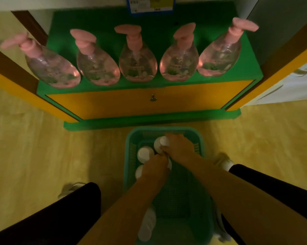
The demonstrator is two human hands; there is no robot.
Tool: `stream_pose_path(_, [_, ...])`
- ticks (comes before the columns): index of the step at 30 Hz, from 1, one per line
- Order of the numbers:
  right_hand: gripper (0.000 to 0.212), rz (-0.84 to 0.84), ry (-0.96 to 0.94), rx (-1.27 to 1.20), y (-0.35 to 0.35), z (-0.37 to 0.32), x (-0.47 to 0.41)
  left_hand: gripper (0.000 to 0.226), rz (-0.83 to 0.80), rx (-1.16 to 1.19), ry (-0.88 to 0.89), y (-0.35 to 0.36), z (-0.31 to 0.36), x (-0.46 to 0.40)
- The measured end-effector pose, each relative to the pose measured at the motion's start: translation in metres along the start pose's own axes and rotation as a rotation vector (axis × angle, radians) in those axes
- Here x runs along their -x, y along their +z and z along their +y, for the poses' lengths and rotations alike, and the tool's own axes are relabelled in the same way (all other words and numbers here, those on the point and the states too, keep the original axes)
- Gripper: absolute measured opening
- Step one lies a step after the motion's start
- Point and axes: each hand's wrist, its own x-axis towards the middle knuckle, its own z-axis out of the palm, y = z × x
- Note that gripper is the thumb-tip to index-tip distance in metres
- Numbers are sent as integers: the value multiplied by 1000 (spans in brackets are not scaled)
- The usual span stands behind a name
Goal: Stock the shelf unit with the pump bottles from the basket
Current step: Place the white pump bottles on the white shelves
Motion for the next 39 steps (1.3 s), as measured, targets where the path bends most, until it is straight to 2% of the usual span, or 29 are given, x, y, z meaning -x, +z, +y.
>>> stream_pose_path(5, [42, 31, 25, -60, -10, 3, 7, 31, -12, 90, -41, -1, -2, 4])
stream_pose_path(7, [45, 54, 41, -231, -22, 5, 16, 37, 13, 202, -38, -7, -1, 12])
stream_pose_path(10, [40, 129, 33, -470, -45, 6, 30, 52, 62, 501, -49, -20, 1, 26])
stream_pose_path(13, [40, 193, 35, -600, -71, 3, 44, 43, 145, 751, 4, -40, 3, 45])
stream_pose_path(18, [36, 346, -8, -716, -125, -7, 78, 31, 303, 824, 65, -93, -5, 81])
stream_pose_path(21, [27, 464, -111, -836, -166, -14, 101, 22, 380, 1026, 87, -128, -7, 111])
stream_pose_path(25, [12, 537, -249, -1011, -219, -24, 135, 36, 519, 1287, 171, -174, -2, 157])
stream_pose_path(28, [7, 570, -274, -1120, -246, -29, 151, 56, 536, 1434, 169, -198, -4, 174])
stream_pose_path(30, [24, 554, -193, -1207, -253, -31, 155, 69, 532, 1509, 138, -205, -7, 176])
stream_pose_path(32, [44, 477, -83, -1292, -254, -32, 156, 67, 537, 1543, 119, -209, -8, 173])
stream_pose_path(35, [60, 291, -45, -1383, -254, -35, 154, 63, 502, 1594, 77, -220, -7, 164])
stream_pose_path(37, [63, 174, -43, -1425, -257, -39, 150, 65, 459, 1656, 61, -226, -7, 157])
stream_pose_path(39, [57, 91, -51, -1523, -260, -42, 147, 66, 449, 1687, 65, -231, -7, 154])
